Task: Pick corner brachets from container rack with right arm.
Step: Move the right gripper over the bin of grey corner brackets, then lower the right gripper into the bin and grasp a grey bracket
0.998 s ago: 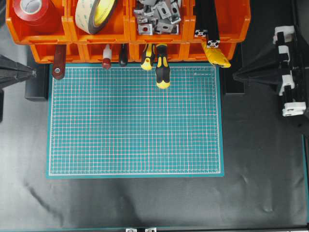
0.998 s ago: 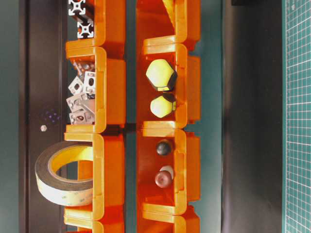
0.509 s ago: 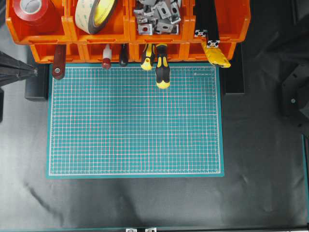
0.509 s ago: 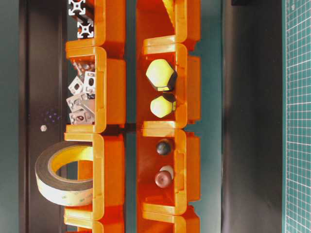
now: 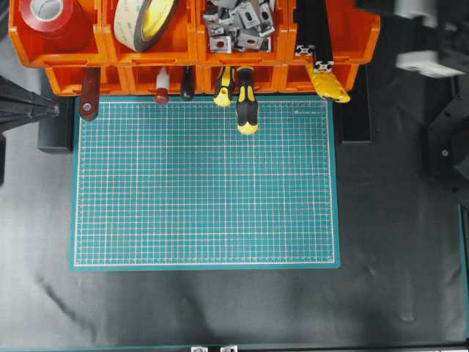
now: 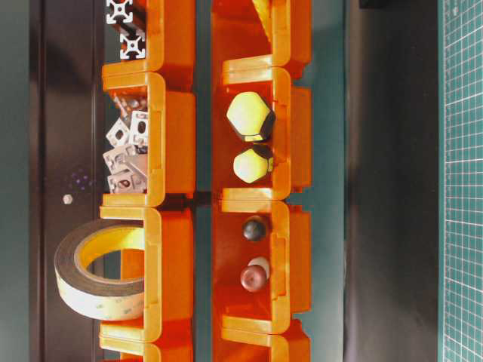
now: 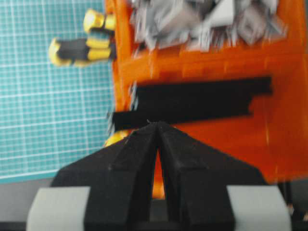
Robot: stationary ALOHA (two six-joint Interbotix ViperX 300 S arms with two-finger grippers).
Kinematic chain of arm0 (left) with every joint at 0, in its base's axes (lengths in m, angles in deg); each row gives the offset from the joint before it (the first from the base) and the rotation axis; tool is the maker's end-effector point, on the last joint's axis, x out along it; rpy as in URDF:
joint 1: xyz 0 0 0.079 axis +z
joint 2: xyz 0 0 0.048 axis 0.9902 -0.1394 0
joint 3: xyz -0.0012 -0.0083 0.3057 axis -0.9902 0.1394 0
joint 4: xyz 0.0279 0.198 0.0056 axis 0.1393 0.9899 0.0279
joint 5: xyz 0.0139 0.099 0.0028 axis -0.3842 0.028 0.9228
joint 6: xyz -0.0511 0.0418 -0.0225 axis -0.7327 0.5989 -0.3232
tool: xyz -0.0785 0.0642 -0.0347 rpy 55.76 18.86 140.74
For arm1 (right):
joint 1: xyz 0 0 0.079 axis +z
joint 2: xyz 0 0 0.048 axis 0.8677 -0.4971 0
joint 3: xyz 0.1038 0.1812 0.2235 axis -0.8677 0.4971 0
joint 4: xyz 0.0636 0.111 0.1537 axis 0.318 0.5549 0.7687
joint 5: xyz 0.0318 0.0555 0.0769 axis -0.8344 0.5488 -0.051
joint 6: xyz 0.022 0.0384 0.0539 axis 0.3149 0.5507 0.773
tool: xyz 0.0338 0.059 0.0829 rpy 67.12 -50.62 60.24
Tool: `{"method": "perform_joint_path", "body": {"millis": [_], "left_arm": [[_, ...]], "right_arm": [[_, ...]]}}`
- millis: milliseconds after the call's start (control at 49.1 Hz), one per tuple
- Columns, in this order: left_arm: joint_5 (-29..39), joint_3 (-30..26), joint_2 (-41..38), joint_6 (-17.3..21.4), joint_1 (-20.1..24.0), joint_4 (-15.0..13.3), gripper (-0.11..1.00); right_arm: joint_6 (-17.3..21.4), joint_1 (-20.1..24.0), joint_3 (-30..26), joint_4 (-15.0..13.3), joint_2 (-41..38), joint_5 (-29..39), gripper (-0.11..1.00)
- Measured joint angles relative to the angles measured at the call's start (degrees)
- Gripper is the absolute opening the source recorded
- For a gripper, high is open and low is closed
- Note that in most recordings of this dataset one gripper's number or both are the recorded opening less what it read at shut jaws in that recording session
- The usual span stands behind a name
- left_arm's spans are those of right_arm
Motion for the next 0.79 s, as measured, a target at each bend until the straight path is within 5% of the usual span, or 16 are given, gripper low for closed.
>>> {"method": "perform_joint_path", "body": {"millis": [244,367,652,794], "left_arm": [[1.3,0.0,0.2,0.0,0.0,0.0,0.00],[1.8,0.0,0.7,0.0,0.0,0.1,0.00],[1.9,0.0,1.1,-0.1,0.0,0.0,0.00],[2.0,-0.1,1.1,-0.2,0.0,0.0,0.00]], "right_arm": [[-3.1,-1.2,-4.3,-0.1,-8.4,-0.9,0.01],[-3.8,-1.6,-4.8,-0.1,-9.7,-1.0,0.10],[-5.5,-2.4,-4.8,-0.4,-12.0,-4.4,0.78],[-6.2,-2.5,-4.8,-0.4,-12.9,-5.8,0.85]]}}
